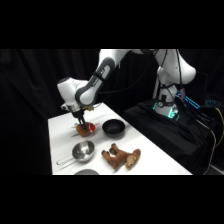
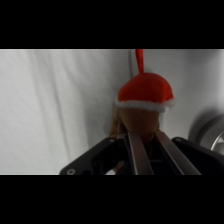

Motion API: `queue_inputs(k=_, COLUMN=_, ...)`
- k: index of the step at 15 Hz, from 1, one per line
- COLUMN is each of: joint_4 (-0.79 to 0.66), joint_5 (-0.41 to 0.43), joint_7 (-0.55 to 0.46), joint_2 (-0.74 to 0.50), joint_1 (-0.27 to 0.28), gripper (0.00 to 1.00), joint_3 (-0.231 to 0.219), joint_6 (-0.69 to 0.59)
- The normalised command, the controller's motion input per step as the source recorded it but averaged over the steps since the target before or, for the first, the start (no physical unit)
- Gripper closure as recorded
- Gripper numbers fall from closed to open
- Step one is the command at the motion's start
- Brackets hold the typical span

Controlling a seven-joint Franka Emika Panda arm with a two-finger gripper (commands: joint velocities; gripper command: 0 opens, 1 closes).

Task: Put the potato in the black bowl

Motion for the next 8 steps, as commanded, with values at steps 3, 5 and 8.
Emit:
queue_inputs(k=3, joint_4=-0.38, joint_5=-0.015, joint_7=-0.07, joint_2=-0.59, joint_1=0.055, gripper=0.93, joint_3=-0.052, joint_6=-0.24)
queue_inputs(k=5, joint_4=-0.57, joint_5=-0.061, joint_7=-0.03, joint_2=-0.68, joint_1=0.094, gripper=0.93, joint_3=-0.077, joint_6=-0.15)
queue_inputs(k=8, joint_4=-0.75, joint_5=-0.089, joint_7=-0.01, joint_2=-0.71, joint_1=0.112, gripper=0.93, joint_3=-0.082, joint_6=0.00)
